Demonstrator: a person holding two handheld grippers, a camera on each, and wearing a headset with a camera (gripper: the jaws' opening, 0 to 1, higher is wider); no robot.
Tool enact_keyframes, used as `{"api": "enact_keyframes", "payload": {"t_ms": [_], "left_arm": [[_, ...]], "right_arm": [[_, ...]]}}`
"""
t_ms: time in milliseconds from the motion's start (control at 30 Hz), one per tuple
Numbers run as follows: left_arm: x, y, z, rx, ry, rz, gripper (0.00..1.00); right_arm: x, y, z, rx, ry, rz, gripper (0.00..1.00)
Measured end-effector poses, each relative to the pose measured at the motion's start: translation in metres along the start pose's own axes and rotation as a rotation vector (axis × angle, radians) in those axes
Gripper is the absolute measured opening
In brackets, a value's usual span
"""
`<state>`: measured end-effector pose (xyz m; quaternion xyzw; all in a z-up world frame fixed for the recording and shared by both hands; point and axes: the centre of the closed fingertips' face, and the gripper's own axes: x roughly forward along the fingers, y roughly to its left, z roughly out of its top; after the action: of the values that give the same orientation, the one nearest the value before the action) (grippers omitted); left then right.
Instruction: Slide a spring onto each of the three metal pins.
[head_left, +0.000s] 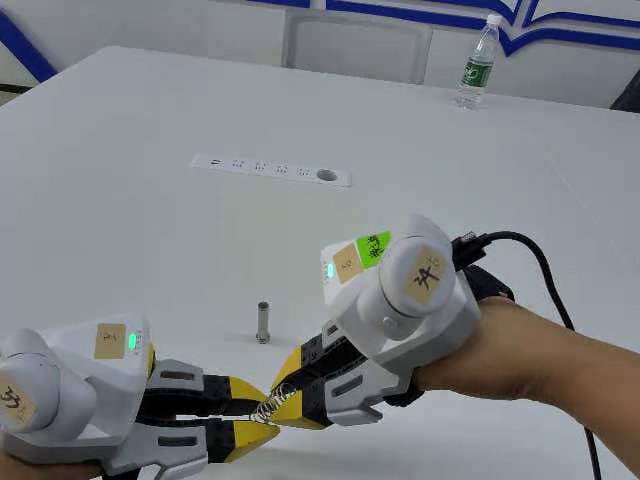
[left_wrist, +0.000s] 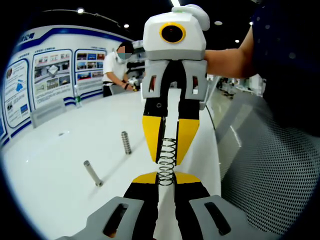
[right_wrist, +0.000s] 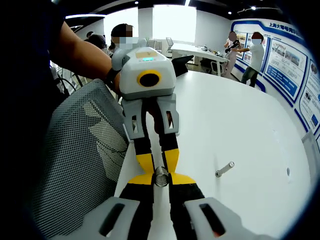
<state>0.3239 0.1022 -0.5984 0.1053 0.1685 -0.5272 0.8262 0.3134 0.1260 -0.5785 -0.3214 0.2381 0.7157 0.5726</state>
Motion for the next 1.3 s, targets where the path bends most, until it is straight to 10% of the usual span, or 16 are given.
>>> {"api": "enact_keyframes", "payload": {"t_ms": [367, 1300], "left_arm": [[0.002, 0.006, 0.001, 0.001, -0.007, 0.031, 0.12], [-0.019, 0.032, -0.015, -0.085, 0.020, 0.166, 0.54]], "right_arm": [[0.000, -0.005, 0.003, -0.028, 0.028, -0.010, 0.12], [-0.017, -0.052, 0.005, -0.022, 0.068, -0.089, 0.12]]}}
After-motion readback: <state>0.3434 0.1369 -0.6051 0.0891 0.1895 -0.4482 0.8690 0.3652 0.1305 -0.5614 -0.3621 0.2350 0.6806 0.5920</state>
